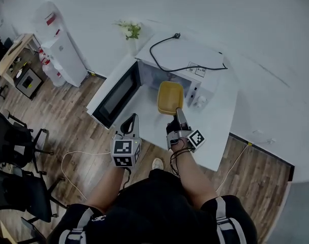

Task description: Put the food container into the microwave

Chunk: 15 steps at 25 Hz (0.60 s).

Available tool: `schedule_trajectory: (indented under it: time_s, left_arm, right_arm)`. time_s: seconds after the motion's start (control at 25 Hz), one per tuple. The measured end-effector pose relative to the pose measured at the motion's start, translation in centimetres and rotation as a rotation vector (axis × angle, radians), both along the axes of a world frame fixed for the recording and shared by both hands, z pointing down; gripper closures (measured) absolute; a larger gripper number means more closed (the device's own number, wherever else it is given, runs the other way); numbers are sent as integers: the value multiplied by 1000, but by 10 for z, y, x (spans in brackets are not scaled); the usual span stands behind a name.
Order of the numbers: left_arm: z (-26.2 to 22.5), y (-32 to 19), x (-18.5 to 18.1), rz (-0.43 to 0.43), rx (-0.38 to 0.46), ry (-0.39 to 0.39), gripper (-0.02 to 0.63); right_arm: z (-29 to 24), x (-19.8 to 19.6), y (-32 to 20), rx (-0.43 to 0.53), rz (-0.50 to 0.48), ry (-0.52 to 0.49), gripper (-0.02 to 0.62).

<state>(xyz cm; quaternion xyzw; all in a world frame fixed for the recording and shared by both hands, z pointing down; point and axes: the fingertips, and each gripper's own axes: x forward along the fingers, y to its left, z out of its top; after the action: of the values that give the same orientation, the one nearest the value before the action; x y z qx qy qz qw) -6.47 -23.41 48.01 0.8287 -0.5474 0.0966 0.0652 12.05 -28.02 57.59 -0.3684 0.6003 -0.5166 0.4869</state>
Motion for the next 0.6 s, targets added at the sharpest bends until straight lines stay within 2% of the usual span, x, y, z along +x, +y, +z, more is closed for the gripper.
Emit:
schedule_trajectory:
  time_s: [0.2, 0.4, 0.6]
  left_arm:
    - [6, -52, 9, 12, -11, -24, 594]
    - [11, -85, 16, 40, -24, -41, 594]
    - [14, -119, 16, 86, -47, -14, 594]
  right_arm:
    - [19, 16, -56, -15, 51, 5, 359]
    - [24, 27, -99, -29, 116, -6, 359]
    - [31, 33, -131, -58, 188, 17, 359]
